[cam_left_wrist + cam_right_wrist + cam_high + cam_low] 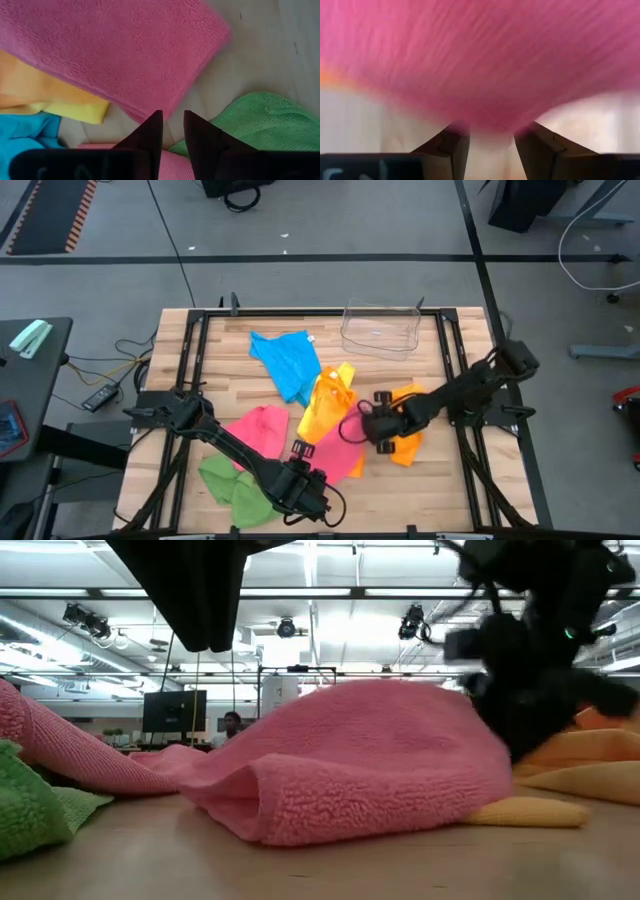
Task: Fold microfiber towels
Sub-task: Fold the top pink microfiber cloth
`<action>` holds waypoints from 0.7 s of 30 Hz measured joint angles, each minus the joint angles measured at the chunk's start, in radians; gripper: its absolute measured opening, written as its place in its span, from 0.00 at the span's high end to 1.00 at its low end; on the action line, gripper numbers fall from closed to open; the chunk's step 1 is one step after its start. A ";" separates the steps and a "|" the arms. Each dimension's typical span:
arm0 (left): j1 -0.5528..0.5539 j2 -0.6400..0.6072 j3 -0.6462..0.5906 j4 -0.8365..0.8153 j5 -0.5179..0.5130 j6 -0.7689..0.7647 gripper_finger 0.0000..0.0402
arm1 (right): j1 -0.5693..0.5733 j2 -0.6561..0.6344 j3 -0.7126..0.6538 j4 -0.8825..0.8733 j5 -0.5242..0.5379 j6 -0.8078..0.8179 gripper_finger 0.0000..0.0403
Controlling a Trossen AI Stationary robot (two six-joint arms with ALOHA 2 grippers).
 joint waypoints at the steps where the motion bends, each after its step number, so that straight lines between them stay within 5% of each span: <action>1: -0.002 0.000 -0.001 0.002 0.000 0.003 0.78 | 0.002 -0.034 0.004 -0.022 0.000 0.010 0.61; 10: 0.034 0.002 -0.130 0.029 -0.045 -0.059 0.72 | 0.121 -0.203 0.003 -0.084 -0.024 0.140 0.61; 21: 0.128 -0.125 -0.319 0.156 0.028 -0.005 0.69 | 0.326 -0.202 0.004 -0.079 0.002 0.264 0.61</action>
